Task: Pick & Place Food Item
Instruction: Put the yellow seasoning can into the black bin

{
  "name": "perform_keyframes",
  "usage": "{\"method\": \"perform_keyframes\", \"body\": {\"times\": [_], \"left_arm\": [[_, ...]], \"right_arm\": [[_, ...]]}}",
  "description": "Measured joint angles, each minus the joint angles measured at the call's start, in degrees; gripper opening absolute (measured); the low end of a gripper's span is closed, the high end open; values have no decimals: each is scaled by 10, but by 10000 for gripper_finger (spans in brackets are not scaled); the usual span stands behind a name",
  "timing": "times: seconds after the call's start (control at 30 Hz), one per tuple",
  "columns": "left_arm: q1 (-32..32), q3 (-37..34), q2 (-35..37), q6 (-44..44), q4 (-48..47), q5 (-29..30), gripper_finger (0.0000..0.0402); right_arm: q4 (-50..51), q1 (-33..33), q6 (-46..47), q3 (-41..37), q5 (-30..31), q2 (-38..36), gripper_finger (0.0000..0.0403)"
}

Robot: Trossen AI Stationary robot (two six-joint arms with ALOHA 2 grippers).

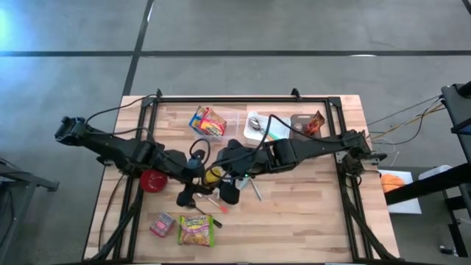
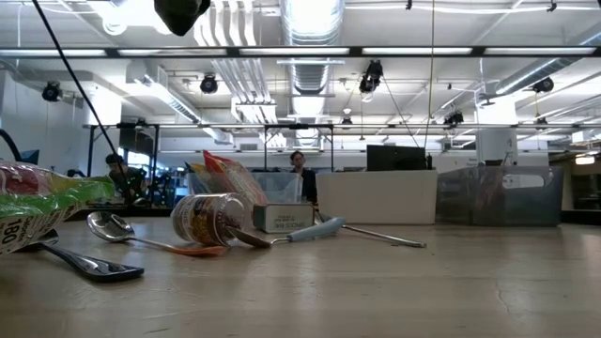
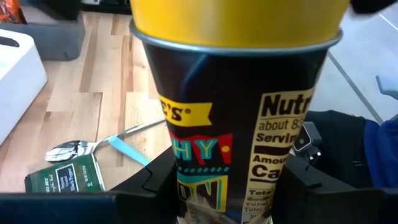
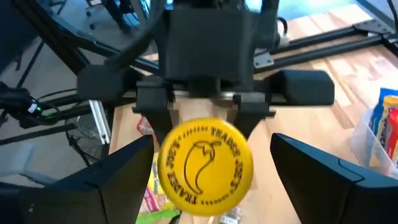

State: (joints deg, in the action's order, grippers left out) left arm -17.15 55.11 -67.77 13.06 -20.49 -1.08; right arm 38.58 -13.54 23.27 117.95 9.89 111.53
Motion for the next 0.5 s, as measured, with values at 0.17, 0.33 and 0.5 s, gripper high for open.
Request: {"method": "perform_keyframes", "body": {"times": [0.17,0.33,0.5], "left_arm": [[0,0,0,0,9,0,170],[0,0,0,0,17,0,170],[0,3,-2,1,17,0,170]], "right_arm": [[-4,1,-1,-3,-14,0,312],[-6,3,1,-11,-17,0,274],[-15,2,-2,-12,-18,1,235]]}}
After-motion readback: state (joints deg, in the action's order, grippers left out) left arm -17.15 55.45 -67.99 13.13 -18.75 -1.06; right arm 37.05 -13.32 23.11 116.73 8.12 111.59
